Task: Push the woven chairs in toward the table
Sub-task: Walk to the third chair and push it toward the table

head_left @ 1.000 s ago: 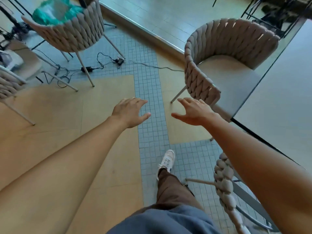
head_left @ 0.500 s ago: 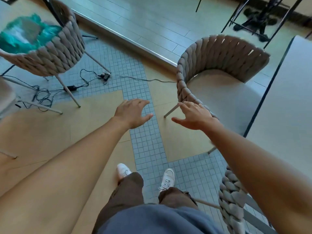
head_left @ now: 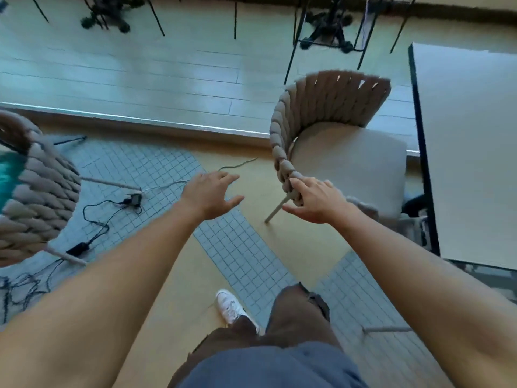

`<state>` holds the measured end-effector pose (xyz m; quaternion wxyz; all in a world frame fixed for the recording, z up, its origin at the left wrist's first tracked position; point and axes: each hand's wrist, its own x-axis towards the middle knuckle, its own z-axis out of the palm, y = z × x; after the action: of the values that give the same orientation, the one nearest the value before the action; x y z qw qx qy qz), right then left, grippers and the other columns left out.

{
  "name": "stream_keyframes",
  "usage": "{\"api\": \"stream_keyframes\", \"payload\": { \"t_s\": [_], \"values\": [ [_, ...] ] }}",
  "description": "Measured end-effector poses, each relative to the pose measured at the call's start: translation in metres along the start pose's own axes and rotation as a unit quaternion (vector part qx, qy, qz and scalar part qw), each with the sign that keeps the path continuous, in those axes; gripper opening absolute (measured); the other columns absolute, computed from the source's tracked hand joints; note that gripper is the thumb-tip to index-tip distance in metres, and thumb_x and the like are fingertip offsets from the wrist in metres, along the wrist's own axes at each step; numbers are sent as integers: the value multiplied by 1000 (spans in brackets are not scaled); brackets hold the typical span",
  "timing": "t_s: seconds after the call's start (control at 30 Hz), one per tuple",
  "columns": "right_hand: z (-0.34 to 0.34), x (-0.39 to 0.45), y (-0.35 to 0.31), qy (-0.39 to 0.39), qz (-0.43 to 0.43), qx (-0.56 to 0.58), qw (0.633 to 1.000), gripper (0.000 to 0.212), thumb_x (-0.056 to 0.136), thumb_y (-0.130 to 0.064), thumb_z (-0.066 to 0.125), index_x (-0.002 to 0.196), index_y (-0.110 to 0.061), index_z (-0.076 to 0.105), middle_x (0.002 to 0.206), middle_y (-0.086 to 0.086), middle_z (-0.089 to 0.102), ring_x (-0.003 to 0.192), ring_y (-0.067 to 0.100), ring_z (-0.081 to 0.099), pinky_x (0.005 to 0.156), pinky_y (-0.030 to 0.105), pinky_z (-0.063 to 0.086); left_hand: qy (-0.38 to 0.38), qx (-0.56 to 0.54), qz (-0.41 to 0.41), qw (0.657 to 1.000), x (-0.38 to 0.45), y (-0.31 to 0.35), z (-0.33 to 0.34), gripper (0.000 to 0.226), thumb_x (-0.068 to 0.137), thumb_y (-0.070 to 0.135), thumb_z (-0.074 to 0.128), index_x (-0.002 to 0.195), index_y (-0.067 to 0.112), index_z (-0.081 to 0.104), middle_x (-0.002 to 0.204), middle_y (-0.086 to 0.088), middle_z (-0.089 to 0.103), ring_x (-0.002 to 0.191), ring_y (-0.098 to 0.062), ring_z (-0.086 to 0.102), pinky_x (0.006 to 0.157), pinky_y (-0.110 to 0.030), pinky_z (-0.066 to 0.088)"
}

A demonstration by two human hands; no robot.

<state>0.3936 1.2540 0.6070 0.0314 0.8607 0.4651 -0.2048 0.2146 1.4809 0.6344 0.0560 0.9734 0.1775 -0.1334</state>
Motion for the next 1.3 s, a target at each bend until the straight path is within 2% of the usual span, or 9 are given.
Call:
{"api": "stream_keyframes", "payload": {
  "t_s": [0.23, 0.4, 0.5, 0.6, 0.73, 0.9, 1.13, 1.3],
  "values": [
    [6, 17, -19, 16, 82, 48, 995, 84, 89, -76, 46, 156, -26, 32, 161, 1, 36, 144, 26, 37, 118, 54, 26, -29, 38, 114, 992, 76, -30, -12, 72, 94, 70, 39, 154, 31, 36, 155, -2, 46, 138, -27, 44, 117, -47, 31],
    [1, 53, -2, 15, 107, 60, 992, 80, 88, -75, 48, 150, -27, 32, 147, 4, 47, 137, 29, 42, 112, 52, 31, -27, 75, 176, 981, 138, -27, -24, 80, 89, 77, 39, 155, 34, 33, 157, 0, 42, 145, -23, 35, 119, -49, 26],
    [-4, 78, 9, 13, 138, 62, 988, 89, 90, -76, 46, 158, -25, 21, 160, 8, 34, 147, 31, 29, 120, 54, 20, -48, 102, 209, 971, 171, -21, -33, 85, 85, 80, 42, 157, 36, 29, 160, 1, 38, 148, -22, 30, 121, -48, 22],
    [-7, 103, 15, 15, 150, 84, 985, 94, 89, -77, 44, 160, -23, 17, 163, 8, 30, 150, 30, 24, 121, 54, 16, -53, 109, 229, 966, 206, -20, -49, 83, 88, 75, 48, 157, 37, 26, 162, 2, 35, 150, -22, 27, 122, -47, 18],
    [-10, 134, 19, 7, 166, 89, 982, 97, 87, -78, 45, 160, -22, 16, 162, 5, 30, 149, 29, 23, 121, 54, 15, -55, 125, 239, 962, 254, -26, -64, 79, 90, 62, 58, 157, 35, 27, 162, 1, 34, 148, -24, 29, 122, -46, 22],
    [-3, 167, 15, 5, 194, 122, 973, 100, 86, -78, 47, 161, -19, 16, 163, 6, 29, 151, 30, 20, 122, 54, 13, -61, 142, 283, 947, 297, -21, -62, 83, 89, 58, 63, 158, 33, 25, 161, 0, 35, 148, -24, 29, 120, -45, 24],
    [9, 229, 8, 2, 278, 188, 942, 102, 86, -77, 48, 162, -19, 13, 165, 6, 27, 152, 30, 19, 123, 53, 10, -110, 194, 386, 895, 379, -27, -41, 84, 88, 52, 68, 156, 35, 23, 163, -3, 31, 151, -26, 22, 124, -45, 16],
    [15, 270, 2, 14, 355, 228, 907, 103, 86, -74, 51, 162, -17, 13, 165, 6, 28, 152, 29, 18, 124, 52, 10, -92, 266, 479, 831, 435, -20, -21, 86, 89, 50, 68, 158, 33, 20, 166, -3, 23, 154, -28, 13, 125, -48, 10]
  ]
}}
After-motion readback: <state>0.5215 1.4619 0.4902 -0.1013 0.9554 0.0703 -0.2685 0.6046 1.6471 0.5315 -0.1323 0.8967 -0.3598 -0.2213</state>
